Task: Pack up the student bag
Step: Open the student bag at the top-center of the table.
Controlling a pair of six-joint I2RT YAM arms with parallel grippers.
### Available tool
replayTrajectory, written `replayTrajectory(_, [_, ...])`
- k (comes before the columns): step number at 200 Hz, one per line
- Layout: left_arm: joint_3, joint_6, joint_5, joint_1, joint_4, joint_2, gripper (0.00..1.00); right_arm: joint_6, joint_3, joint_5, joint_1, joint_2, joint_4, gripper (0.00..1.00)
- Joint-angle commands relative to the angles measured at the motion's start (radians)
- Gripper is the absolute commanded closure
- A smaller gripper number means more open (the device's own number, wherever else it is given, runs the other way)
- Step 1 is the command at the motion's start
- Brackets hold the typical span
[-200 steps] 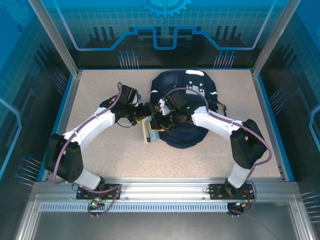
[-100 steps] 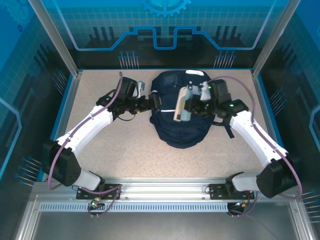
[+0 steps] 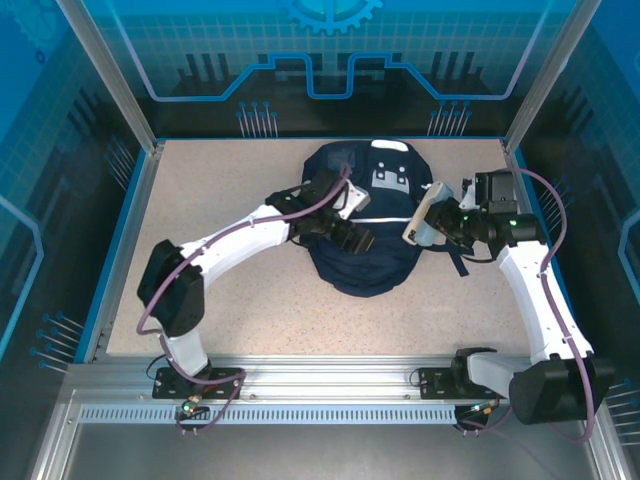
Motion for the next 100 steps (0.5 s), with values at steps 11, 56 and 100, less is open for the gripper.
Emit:
replayTrajectory(11, [0.121,0.216,-0.079,-0.028,-0.127,0.094,0.22,-0.004,-0.020,-0.039,-0.025,-0.028,-0.003,0.74])
replayTrajectory(56, [0.236,0.351,-0.113,-0.040,-0.235,0.192,0.19,0.003,-0.032,-0.050,-0.033,-0.029,0.000,0.73])
replayTrajectory(100, [0.305,0.433,-0.280,-0.056,-0.263,0.243,0.22,0.017,-0.041,-0.059,-0.034,-0.029,0.006,0.73])
